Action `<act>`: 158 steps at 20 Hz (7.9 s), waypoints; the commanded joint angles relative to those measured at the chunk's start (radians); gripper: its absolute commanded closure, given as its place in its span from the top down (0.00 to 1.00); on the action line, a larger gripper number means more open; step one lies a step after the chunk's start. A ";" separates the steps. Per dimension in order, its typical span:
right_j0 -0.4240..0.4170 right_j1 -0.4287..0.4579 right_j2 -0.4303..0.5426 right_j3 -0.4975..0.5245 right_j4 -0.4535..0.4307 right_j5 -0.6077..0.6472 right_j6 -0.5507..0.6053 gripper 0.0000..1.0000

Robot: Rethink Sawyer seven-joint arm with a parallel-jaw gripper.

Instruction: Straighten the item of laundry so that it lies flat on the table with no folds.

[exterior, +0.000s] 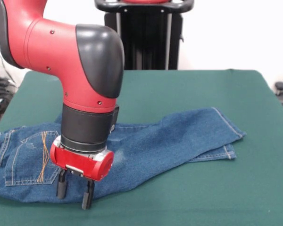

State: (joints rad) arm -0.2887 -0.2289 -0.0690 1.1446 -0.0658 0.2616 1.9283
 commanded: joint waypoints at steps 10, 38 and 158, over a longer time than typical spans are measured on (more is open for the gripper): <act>0.042 0.020 0.041 0.101 0.056 -0.109 0.217 0.00; 0.069 -0.048 0.023 0.217 0.100 -0.052 0.239 1.00; -0.085 -0.416 0.054 1.020 0.175 -0.324 0.322 0.00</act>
State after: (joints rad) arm -0.4516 -0.6520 -0.1027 1.9898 0.0370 -0.0661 1.9287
